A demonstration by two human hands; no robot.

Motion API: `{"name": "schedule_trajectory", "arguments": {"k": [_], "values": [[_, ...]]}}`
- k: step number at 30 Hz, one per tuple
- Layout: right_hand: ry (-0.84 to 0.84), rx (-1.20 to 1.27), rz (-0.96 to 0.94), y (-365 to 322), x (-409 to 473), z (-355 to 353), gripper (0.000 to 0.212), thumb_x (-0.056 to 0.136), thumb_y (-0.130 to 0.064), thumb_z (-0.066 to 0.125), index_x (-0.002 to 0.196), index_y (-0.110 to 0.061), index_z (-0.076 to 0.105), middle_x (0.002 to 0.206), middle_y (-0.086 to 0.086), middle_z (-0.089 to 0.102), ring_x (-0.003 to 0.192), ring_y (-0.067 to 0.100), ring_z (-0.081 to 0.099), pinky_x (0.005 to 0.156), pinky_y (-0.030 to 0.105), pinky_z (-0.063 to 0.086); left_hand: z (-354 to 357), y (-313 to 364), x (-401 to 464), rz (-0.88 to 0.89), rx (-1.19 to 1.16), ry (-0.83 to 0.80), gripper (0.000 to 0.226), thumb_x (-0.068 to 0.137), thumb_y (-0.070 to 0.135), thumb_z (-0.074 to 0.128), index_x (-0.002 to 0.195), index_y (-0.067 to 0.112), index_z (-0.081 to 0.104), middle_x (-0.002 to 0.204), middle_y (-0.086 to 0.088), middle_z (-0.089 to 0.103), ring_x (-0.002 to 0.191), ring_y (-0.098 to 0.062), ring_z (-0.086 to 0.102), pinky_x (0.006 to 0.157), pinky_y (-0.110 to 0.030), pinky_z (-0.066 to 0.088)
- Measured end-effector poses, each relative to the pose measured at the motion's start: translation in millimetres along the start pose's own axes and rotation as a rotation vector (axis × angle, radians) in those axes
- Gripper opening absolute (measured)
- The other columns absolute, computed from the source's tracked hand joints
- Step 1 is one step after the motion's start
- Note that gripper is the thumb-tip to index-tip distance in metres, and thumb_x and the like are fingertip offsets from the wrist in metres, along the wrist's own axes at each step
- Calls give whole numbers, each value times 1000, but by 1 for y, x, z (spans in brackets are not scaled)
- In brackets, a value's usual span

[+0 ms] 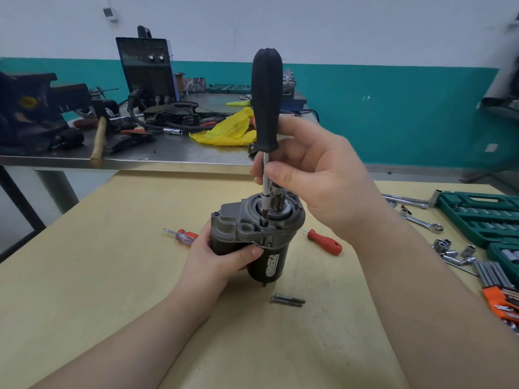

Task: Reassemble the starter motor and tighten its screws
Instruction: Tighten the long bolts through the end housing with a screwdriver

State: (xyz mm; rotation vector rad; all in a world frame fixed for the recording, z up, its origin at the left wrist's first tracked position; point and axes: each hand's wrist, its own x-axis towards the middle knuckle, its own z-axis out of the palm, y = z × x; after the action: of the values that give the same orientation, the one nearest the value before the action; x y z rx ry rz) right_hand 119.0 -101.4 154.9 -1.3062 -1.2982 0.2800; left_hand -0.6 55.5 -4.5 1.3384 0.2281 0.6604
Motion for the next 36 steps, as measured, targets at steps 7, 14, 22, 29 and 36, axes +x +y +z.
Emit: {"name": "schedule_trajectory", "arguments": {"k": [7, 14, 22, 29, 36], "values": [[52, 5, 39, 4, 1, 4, 35, 90, -20, 74, 123, -30, 70, 98, -11, 74, 98, 14, 71, 97, 39, 58, -1, -1, 0, 1, 11, 4, 82, 62, 38, 105, 134, 26, 69, 132, -13, 75, 122, -37, 72, 91, -57, 63], [-63, -52, 41, 0, -2, -3, 43, 99, -12, 59, 139, -27, 59, 101, -7, 78, 108, 16, 74, 102, 40, 57, 0, 0, -1, 3, -2, 0, 84, 62, 36, 105, 136, 23, 67, 133, -15, 74, 122, -38, 72, 90, -55, 63], [28, 16, -6, 5, 1, 3, 34, 91, -16, 75, 123, -27, 66, 92, -5, 74, 90, 18, 71, 88, 40, 60, 0, 0, 0, 0, 17, 0, 82, 62, 37, 106, 134, 23, 68, 132, -15, 74, 122, -39, 72, 91, -56, 63], [-75, -82, 30, -1, -2, -4, 42, 99, -12, 59, 137, -28, 60, 98, -8, 76, 106, 16, 73, 95, 30, 55, -1, 0, 0, 7, 19, 1, 81, 63, 37, 105, 134, 25, 68, 132, -14, 74, 123, -38, 71, 90, -55, 63], [73, -84, 26, 3, 1, 1, 36, 83, -23, 84, 111, -36, 66, 91, -4, 77, 90, 19, 75, 95, 52, 62, 0, 1, 1, 52, 87, -1, 79, 64, 38, 105, 133, 28, 69, 132, -11, 75, 124, -35, 71, 102, -68, 56]]}}
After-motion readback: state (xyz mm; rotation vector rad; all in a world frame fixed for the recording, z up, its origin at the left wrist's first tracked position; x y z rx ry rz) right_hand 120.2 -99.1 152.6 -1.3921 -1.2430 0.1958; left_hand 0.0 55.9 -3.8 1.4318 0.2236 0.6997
